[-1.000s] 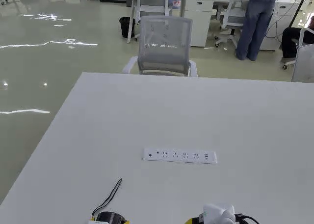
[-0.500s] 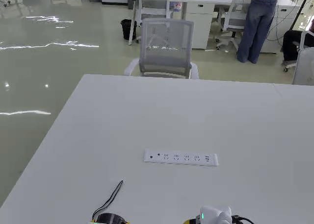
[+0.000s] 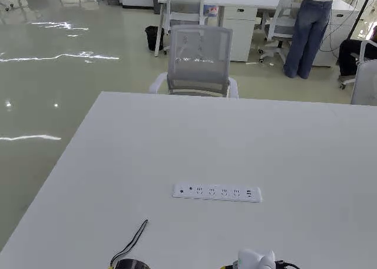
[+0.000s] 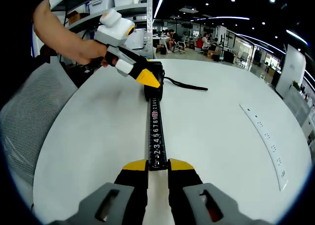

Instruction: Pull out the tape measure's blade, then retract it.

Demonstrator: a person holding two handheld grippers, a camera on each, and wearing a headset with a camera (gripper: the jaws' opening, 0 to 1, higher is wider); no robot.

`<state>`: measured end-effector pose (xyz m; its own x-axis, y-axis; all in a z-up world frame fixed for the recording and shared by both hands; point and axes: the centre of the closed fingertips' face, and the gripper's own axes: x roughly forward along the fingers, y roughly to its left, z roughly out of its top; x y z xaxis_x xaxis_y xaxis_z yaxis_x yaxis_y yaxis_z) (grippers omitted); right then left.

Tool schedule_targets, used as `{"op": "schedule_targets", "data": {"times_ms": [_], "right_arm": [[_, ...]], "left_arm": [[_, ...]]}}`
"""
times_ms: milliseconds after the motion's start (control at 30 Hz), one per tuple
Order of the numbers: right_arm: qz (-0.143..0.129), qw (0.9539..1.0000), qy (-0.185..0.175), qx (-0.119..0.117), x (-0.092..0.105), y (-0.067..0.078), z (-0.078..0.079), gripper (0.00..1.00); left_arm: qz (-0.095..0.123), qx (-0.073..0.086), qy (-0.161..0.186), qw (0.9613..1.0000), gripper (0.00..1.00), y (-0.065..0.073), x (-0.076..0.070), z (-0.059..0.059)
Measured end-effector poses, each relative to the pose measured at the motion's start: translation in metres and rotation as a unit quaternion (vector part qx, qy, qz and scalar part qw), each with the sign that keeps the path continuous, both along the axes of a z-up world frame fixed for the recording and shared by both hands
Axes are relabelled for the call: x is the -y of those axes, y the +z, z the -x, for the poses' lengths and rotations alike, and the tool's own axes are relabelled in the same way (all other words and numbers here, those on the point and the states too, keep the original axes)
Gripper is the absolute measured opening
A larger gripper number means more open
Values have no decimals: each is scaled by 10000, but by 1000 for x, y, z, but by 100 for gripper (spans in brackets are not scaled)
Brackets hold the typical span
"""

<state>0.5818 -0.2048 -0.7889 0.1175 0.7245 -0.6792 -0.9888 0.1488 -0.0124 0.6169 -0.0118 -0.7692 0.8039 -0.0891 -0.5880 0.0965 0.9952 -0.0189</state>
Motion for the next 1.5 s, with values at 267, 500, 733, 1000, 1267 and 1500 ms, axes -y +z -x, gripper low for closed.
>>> {"op": "schedule_targets", "data": {"times_ms": [267, 500, 733, 1000, 1267, 1500], "right_arm": [[11, 10000, 53, 8, -3, 1, -1, 13], [21, 10000, 97, -9, -6, 1, -2, 13], [15, 9999, 130, -15, -11, 1, -2, 13], [5, 9999, 149, -30, -15, 0, -2, 13], [-8, 9999, 171, -26, -20, 1, -2, 14], [-16, 9998, 176, -30, -24, 2, -2, 14]], "left_arm": [[28, -2, -3, 10000, 57, 0, -1, -1], [57, 16, 19, 10000, 57, 0, -2, -1], [79, 24, 25, 10000, 57, 0, -3, -1], [132, 21, 42, 9999, 57, -1, -4, -1], [159, 38, 41, 9999, 57, -1, -4, -1], [168, 40, 33, 9998, 57, -1, -5, -2]]}}
